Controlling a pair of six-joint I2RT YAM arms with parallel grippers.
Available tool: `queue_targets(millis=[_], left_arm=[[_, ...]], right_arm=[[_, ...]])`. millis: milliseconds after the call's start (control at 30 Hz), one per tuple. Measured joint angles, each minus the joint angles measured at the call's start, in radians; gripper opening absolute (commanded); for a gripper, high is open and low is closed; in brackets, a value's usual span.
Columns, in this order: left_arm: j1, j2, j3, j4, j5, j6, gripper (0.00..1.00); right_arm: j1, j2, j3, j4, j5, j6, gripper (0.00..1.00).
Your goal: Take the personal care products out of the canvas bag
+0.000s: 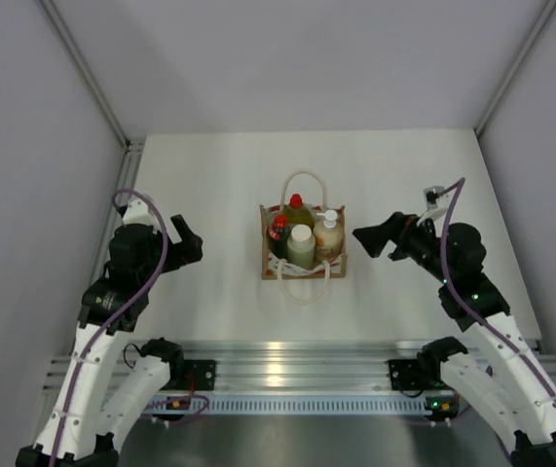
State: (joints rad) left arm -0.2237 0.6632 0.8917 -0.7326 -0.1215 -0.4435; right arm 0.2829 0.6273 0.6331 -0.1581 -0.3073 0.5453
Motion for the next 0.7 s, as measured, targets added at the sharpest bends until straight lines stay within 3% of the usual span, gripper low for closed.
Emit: queue_targets(millis=[167, 400, 700], left_arm=[[0.000, 0.015, -0.001, 0.000, 0.000, 0.000, 0.98], [0.000, 0.023, -0.007, 0.001, 0.001, 0.000, 0.98], [0.000, 0.025, -0.009, 0.001, 0.001, 0.000, 0.98]], right_arm=[[0.234, 0.098, 0.032, 0.039, 0.101, -0.028, 0.99], [0.533, 0.329, 0.175, 0.055, 0.412, -0.133, 0.93], [0.640, 0.661, 0.404, 0.060, 0.616, -0.203, 0.84]])
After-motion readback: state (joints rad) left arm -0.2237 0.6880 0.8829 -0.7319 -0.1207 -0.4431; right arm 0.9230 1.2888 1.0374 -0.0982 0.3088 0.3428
